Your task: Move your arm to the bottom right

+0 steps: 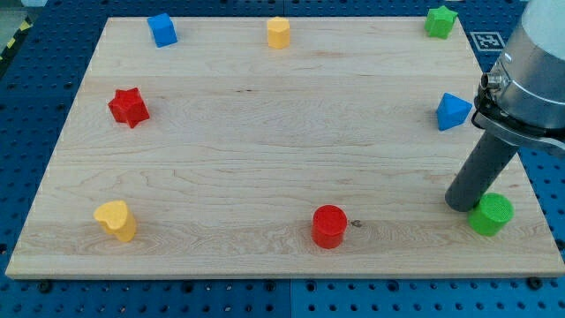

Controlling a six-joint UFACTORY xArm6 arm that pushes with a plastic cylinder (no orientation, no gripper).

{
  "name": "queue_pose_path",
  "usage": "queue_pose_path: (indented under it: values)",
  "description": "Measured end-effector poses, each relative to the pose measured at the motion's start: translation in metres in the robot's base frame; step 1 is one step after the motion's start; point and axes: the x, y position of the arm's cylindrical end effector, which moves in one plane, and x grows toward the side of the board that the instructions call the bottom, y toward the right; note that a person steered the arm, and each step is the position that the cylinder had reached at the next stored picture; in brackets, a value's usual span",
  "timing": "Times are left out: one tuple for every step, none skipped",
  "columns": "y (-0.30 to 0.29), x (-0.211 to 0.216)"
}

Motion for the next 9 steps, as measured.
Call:
queue_pose_path:
  values:
    - [0.000,0.000]
    - [-0.002,0.000]
    - [-0.005,0.000]
    - [-0.005,0.000]
    - [-0.005,-0.014]
    - [-0.001,-0.020]
    - [0.024,-0.027]
    - [0.047,-0.032]
    - [0.051,-0.032]
